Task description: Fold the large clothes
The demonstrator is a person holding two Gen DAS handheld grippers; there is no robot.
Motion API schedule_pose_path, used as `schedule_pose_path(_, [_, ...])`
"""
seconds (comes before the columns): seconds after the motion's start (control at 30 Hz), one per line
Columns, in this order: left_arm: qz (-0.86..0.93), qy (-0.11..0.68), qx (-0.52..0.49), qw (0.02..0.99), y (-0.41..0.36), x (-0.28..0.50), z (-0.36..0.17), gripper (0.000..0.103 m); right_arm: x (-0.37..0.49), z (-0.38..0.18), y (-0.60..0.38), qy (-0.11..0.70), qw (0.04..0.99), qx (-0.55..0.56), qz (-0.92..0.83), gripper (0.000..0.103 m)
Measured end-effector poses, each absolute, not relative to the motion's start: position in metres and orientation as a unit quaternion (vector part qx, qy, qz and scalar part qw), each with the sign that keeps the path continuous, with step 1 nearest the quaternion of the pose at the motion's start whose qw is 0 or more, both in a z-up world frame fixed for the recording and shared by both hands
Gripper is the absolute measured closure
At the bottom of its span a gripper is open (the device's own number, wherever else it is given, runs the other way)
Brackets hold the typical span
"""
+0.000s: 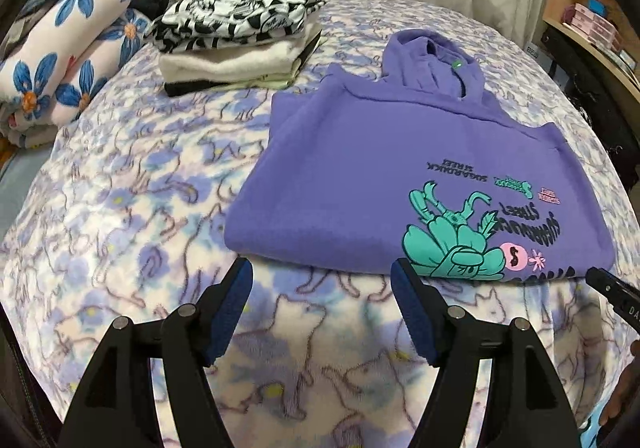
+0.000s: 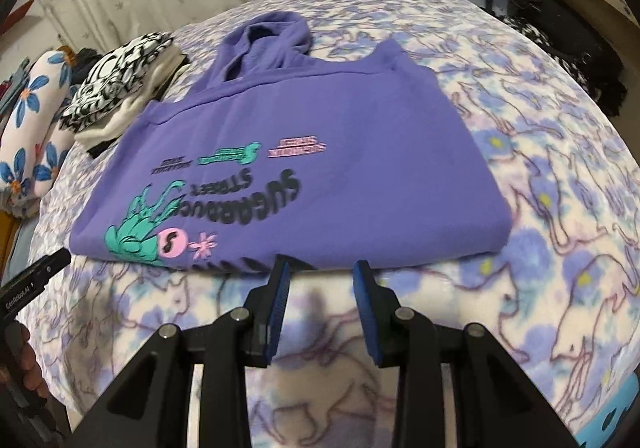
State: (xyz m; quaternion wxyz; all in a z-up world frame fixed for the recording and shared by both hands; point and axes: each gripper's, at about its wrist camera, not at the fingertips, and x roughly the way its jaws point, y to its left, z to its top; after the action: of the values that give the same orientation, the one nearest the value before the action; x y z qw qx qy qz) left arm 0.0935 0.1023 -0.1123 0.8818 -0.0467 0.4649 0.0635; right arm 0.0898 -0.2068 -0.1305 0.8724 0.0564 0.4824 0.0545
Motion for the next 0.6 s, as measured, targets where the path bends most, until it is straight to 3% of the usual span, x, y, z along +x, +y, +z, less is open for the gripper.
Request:
schedule_pose_path(0.2, [0.048,0.442,0.005,0.896,0.097,0.119,-0.091,0.025,0.118,-0.11,-0.193,0.472,0.877,0.032,0.081,0.069])
schedule_pose_path(0.3, [0.037,0.435,0.026,0.899,0.094,0.145,-0.08,0.025,0.14,-0.096,-0.19,0.462,0.882,0.026,0.094,0.06])
schedule_pose_path(0.6, [-0.03,0.447,0.012,0.894,0.085,0.294,-0.066,0.024,0.275,-0.063,-0.203,0.44,0.888,0.066,0.118,0.058])
